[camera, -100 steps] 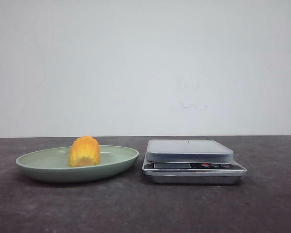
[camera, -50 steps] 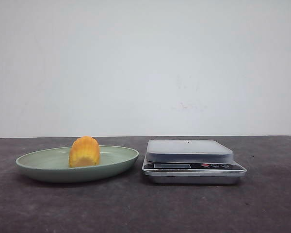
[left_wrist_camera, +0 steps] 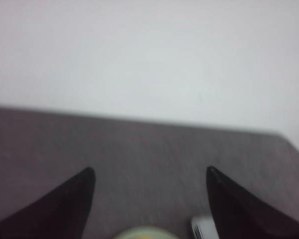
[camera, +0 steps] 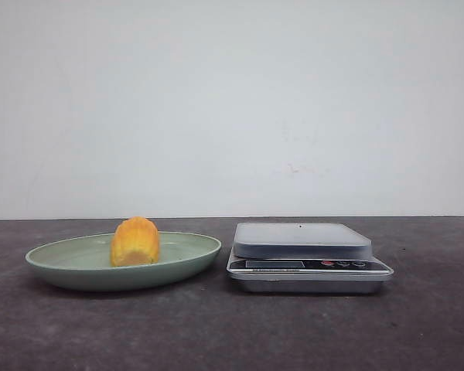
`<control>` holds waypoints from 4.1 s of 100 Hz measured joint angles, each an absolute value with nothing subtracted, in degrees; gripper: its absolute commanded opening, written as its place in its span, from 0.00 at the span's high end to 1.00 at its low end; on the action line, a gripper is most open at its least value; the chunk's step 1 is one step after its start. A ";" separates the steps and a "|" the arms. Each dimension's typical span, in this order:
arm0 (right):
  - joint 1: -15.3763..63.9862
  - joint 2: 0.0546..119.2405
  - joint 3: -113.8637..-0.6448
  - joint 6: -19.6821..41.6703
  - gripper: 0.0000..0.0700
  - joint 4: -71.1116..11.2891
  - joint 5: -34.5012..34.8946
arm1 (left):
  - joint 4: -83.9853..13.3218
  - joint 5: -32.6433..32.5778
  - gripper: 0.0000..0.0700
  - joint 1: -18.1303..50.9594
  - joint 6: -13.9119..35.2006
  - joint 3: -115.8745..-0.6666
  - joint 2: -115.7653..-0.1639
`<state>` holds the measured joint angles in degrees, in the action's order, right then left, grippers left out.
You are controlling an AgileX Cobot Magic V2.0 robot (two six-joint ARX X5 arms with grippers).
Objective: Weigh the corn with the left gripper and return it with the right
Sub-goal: 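Lower the left gripper onto the yellow corn cob on the green plate and close, then lift the corn with the left gripper and carry it over the scale, then open the left gripper to set the corn on the scale pan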
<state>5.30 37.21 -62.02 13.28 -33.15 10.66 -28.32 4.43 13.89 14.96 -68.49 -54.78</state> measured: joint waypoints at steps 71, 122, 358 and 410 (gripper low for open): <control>5.30 37.17 -62.11 11.84 0.35 -35.75 10.94 | -31.03 -3.07 0.38 28.03 18.70 -68.40 -92.60; 5.30 37.17 -62.11 11.79 0.35 -35.75 10.70 | -30.30 -3.14 0.44 28.80 19.77 -68.40 -99.96; 5.30 37.17 -62.13 10.72 0.35 -37.58 10.55 | -37.98 -4.21 0.37 45.45 22.06 -99.85 -116.60; 5.30 37.17 -62.13 10.72 0.35 -38.04 10.55 | -37.98 -4.27 0.37 45.45 21.96 -99.92 -116.60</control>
<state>5.30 37.17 -62.13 10.72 -38.04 10.55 -37.98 -4.27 45.45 21.96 -99.92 -116.60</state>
